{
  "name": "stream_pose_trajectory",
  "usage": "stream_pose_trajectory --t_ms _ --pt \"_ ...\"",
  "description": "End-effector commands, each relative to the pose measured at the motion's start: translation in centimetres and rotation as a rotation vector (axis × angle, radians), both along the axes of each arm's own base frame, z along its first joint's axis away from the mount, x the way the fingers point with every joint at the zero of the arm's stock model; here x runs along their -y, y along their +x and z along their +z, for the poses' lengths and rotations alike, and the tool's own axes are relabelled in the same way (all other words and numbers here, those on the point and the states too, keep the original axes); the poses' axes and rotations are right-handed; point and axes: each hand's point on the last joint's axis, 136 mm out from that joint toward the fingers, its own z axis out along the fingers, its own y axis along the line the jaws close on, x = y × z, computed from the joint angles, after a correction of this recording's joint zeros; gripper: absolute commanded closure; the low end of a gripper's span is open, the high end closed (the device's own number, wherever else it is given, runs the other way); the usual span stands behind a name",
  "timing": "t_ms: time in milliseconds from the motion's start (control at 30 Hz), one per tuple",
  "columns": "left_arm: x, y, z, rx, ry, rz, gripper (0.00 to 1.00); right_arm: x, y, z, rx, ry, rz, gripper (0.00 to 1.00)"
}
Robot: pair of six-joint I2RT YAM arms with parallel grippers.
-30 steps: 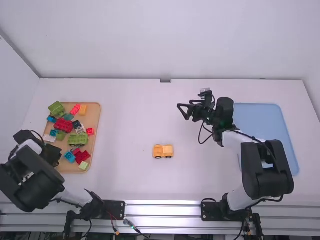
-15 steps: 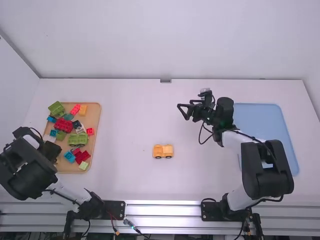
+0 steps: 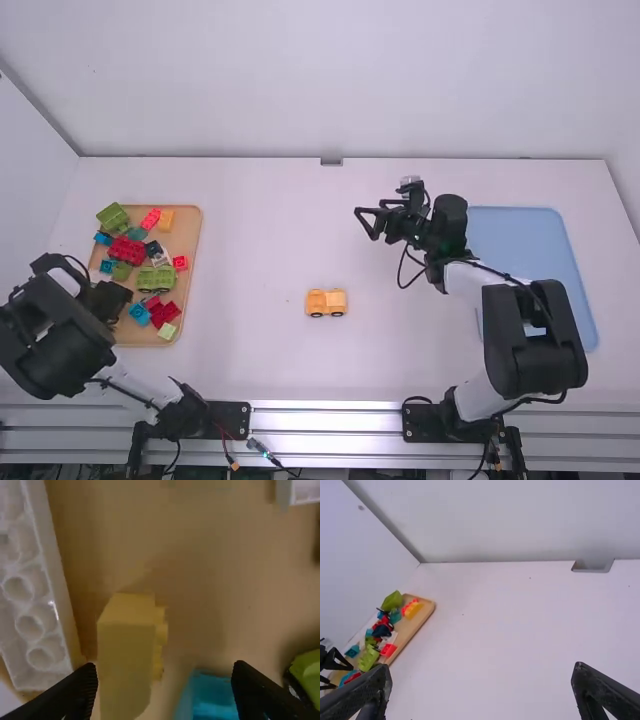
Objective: Assemble lego blocks to make yellow taxi
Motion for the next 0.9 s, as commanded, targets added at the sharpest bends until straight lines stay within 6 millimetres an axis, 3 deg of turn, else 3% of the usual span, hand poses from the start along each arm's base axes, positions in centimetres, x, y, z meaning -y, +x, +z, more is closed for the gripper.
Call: stream_pose_trajectory --t_ms 0,300,667,867 --pt "-0.8 -0.2 0.4 -0.019 0.001 0.018 0.27 -0.2 0.4 1.2 0.035 0.002 0.006 0.06" --pt "-1.3 0.1 1.4 -0.024 0.002 0.013 0.27 -0.2 0.4 1.2 0.034 0.002 0.007 0.06" --pt "-1.6 -0.1 1.3 -0.042 0.022 -0.009 0.26 -0.2 0.4 1.2 0.034 0.002 0.007 0.06" --pt "-1.6 -0.1 0.1 -0.075 -0.018 -0.029 0.26 -0.3 0.4 1.2 0.034 0.002 0.007 0.06"
